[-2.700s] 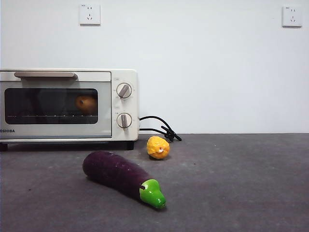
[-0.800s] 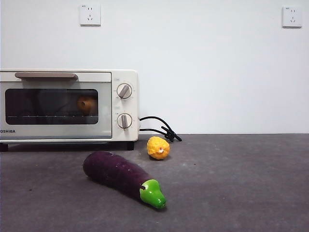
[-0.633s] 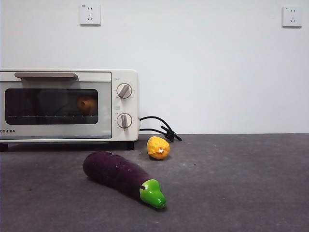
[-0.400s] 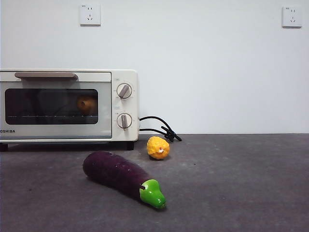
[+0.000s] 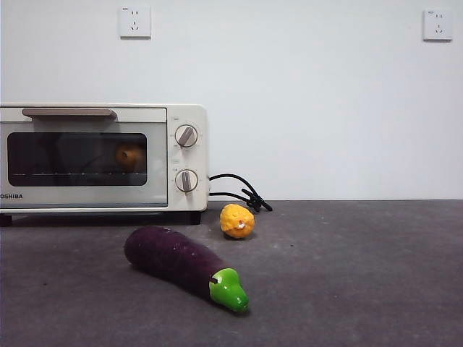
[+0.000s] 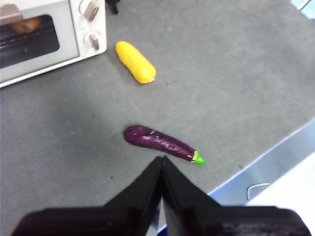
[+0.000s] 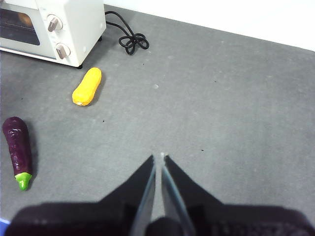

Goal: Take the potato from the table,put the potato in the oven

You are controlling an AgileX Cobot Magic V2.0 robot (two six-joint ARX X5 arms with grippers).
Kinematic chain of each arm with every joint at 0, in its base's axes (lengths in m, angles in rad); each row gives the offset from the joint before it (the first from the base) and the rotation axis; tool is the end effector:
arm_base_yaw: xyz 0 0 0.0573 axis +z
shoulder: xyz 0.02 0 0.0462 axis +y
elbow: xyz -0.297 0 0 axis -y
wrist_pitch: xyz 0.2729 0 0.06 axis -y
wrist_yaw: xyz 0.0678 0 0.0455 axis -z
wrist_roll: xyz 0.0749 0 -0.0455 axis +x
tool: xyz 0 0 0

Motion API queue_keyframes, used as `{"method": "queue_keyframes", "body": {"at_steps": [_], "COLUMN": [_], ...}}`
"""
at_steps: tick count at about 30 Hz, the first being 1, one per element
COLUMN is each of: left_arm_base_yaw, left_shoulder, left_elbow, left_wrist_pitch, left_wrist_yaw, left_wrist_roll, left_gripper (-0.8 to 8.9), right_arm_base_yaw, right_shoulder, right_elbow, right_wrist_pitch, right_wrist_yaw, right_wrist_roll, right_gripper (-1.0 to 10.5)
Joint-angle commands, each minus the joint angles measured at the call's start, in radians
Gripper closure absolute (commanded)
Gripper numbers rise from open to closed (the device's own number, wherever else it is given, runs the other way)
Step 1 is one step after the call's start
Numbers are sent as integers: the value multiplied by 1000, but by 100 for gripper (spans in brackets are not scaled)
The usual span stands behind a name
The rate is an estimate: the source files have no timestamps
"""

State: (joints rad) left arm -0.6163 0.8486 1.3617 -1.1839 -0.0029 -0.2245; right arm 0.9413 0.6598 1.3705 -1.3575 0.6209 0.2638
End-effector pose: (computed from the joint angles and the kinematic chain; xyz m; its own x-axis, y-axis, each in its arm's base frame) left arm 0.1174 -0.0829 0.4239 0.6409 -0.4504 -0.6216 0.4488 0.8768 -0.1726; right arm 0.0680 0.0194 0.4315 0.8524 0.1822 -0.4902 -0.2783 0.9516 -0.1304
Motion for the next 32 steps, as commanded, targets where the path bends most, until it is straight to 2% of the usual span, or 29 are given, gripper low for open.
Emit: {"method": "queue_keyframes", "body": {"at_steps": [1,4,5,6,9,12,15,17,28,32], "left_arm_base_yaw": [74,182,217,273,411,462,508,542,623,631], "left_shoulder": [-18,-65,-89,-136,-317,-432,-533,-593,-777,-832], "left_elbow": [-5,-61,-97,-180,-520,-747,-925,-1009,-1257,-1350], "left_wrist_pitch": [12,113,174,299,689,838,901,910,973,1028], "left_wrist_yaw": [-37,-13,3,19,3,45,142,169,185,185], "left_wrist_roll": [223,351,381,414,414,402,403,394,377,312], "left_gripper": [816,816,816,816,816,816,816,816,816,816], "right_arm_base_yaw": [1,1,1,1,1,1,1,1,1,1], "right_shoulder": [-2,-2,-2,-2,-2,-2,-2,-2,-2,-2], "right_elbow": [-6,-6,-6,-6,-6,-6,-6,-6,-6,-6], "right_wrist_pitch": [-25,-26,-25,-25,-25,-25,-25,-25,-25,-25], "right_wrist_yaw": [3,3,3,3,3,3,5,5,5,5], "right_wrist_roll": [-6,-6,-6,-6,-6,-6,-6,-6,-6,-6], "right_gripper": [914,914,914,914,914,914,914,914,914,914]}}
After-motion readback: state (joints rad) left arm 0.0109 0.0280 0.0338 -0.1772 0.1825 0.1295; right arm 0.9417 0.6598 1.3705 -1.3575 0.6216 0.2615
